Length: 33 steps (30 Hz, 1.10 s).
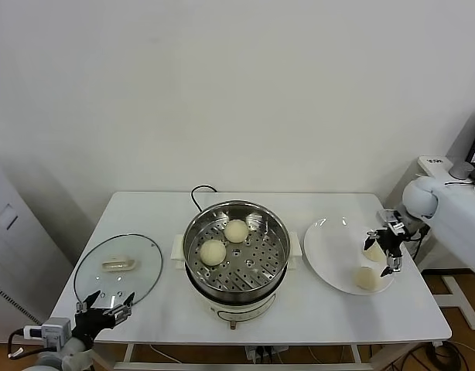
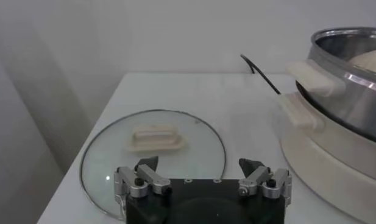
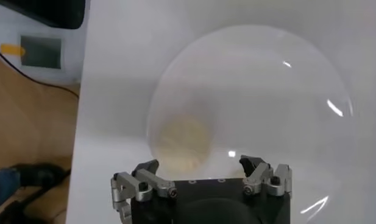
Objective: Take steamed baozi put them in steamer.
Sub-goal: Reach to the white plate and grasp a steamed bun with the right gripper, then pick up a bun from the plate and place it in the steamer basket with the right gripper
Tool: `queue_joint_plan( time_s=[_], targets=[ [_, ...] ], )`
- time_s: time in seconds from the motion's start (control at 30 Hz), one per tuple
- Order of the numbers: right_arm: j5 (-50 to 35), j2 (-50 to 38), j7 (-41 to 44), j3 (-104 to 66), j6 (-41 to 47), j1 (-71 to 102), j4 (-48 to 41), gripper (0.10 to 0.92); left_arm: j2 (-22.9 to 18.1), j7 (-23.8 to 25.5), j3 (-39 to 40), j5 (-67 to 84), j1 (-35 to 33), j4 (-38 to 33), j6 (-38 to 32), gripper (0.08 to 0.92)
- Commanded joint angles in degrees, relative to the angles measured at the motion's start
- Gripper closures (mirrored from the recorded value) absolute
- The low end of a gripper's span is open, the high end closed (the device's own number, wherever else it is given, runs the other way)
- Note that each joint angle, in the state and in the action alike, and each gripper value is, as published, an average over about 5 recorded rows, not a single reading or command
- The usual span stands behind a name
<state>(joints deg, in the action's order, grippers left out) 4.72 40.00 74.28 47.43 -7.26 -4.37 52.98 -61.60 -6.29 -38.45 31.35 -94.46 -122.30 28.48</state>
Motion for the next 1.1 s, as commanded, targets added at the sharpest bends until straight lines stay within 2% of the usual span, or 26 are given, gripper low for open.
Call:
queue_joint_plan(
  time_s=[0.03,0.3,0.53,0.77,1.1],
  targets=[
    [4.1,5.0,0.3,-4.4,-2.2,4.3,-6.1,0.203,0.1,0.0,0.0,-0.1,0.0,0.3,0.0,0.177],
    [5.9,6.7,1.4,-6.3,-2.0,6.1,-7.8,0.240,0.2,0.0,0.0,-0.2,0.2,0.5,0.1,0.177],
    [6.1,6.4,2.3,-7.1,-1.8,6.4,-7.5,0.345,0.1,0.0,0.3,-0.3,0.4,0.6,0.1,0.177],
    [5.6,5.7,2.4,-6.3,-1.6,5.6,-5.8,0.498,0.0,0.0,0.3,-0.3,0.3,0.5,0.1,0.177],
    [-0.5,-0.6,4.1,3.9,-2.0,-4.7,2.6,0.531,-0.2,-0.1,0.1,-0.3,0.2,0.2,0.1,0.177]
  ],
)
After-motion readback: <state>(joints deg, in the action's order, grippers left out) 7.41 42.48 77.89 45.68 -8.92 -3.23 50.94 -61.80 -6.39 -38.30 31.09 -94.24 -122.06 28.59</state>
